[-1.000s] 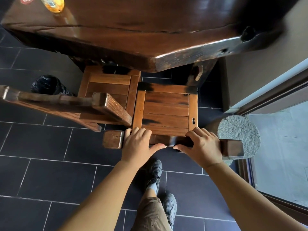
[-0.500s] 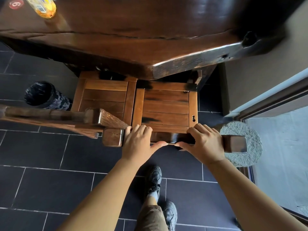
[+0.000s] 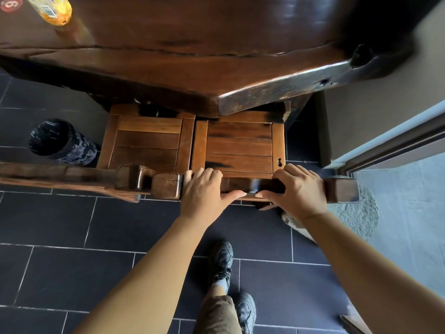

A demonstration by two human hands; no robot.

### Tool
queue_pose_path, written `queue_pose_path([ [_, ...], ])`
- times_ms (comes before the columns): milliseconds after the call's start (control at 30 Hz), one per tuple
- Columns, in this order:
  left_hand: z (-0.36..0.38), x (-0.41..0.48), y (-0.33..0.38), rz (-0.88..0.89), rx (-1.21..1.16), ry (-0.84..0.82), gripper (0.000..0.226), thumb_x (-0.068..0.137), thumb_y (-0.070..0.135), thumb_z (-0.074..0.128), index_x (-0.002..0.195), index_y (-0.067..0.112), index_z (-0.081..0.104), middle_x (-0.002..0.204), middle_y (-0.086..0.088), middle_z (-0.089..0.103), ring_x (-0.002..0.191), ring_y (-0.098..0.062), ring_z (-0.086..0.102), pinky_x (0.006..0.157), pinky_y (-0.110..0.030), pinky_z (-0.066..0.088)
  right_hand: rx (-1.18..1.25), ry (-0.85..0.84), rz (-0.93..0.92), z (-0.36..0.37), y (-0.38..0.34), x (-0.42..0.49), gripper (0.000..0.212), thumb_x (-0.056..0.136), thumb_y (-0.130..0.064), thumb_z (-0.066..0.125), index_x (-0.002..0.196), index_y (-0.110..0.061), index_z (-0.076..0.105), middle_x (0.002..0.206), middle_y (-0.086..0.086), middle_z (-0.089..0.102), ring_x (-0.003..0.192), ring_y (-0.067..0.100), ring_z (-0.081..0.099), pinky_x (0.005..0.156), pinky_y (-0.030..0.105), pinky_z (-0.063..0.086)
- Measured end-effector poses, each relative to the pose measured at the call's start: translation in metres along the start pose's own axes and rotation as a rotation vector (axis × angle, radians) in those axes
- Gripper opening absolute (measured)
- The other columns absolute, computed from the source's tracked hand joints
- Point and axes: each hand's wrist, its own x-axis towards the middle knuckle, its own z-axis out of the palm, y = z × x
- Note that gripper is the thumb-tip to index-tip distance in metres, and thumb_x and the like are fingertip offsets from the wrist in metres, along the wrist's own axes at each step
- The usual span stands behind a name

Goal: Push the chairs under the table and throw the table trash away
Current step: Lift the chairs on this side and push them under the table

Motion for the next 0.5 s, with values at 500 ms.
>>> queue_pose_path([
  [500, 0.004, 0.010, -0.007, 0.011, 0.016, -0.003, 0.075, 0.080, 0.085, 0.035, 0.088, 0.016, 0.062, 0.087, 0.001, 0.064, 0.085, -0.025, 0.056, 0.084, -0.041, 0.036, -0.036, -0.045, 0.029, 0.011, 0.003, 0.008, 0.058, 0.072, -0.075, 0.062, 0.080, -0.017, 0.063, 0.079, -0.001, 0.059, 0.075, 0.026, 0.061, 0.062, 0.036, 0.048],
])
